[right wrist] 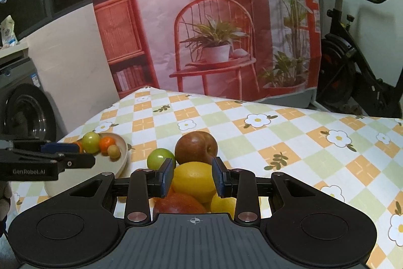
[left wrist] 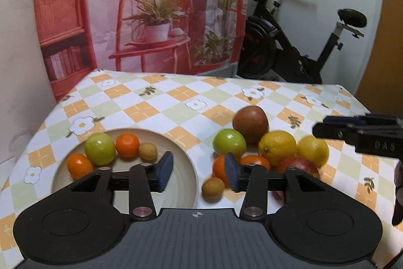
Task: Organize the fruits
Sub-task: 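Move both open tools back toward the remaining fruit pile, then lower the left tool and close it on a small brown kiwi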
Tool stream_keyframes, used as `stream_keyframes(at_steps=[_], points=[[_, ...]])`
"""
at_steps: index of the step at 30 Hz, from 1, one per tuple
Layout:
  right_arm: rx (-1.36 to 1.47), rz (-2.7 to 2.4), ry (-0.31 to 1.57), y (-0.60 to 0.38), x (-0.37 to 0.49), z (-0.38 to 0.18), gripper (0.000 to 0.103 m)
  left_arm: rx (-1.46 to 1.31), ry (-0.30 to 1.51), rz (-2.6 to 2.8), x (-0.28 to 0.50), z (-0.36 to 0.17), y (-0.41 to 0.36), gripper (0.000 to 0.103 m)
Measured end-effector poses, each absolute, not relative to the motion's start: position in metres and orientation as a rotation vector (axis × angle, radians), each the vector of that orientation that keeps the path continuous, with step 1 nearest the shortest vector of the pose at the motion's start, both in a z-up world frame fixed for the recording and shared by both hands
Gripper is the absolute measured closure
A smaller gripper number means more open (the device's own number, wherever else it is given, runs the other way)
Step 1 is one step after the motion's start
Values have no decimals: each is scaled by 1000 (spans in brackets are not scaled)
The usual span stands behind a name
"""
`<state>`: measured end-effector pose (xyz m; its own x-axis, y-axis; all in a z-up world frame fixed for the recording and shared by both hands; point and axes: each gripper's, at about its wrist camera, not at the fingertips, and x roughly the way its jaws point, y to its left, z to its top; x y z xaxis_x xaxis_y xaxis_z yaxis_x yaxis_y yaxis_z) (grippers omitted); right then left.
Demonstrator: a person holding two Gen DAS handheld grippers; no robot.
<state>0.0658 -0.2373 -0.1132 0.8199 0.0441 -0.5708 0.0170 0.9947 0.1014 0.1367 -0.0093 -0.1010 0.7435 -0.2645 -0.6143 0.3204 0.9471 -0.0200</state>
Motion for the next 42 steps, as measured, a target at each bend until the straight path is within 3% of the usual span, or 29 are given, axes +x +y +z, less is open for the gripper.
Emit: stream_keyframes(at_steps=[4, 6, 15, 19, 39, 42], points=[[109, 30, 610, -237, 66, -114, 72, 108, 696, -369, 134, -111, -15, 63], [111, 38, 613, -235, 67, -114, 72, 121, 716, -382, 135, -118, -18, 69], [133, 36, 627, -233, 68, -117, 72, 191, 739, -405, 149, -132, -27, 71], [134, 36, 629, -234, 68, -118, 72, 219, 750, -425, 157, -138, -31, 79], [153, 28, 629, -238, 70, -122, 72, 353, 754, -442, 161, -147, -44, 77], [150, 29, 625, -238, 70, -122, 72, 350, 763, -454, 160, -146, -44, 70]])
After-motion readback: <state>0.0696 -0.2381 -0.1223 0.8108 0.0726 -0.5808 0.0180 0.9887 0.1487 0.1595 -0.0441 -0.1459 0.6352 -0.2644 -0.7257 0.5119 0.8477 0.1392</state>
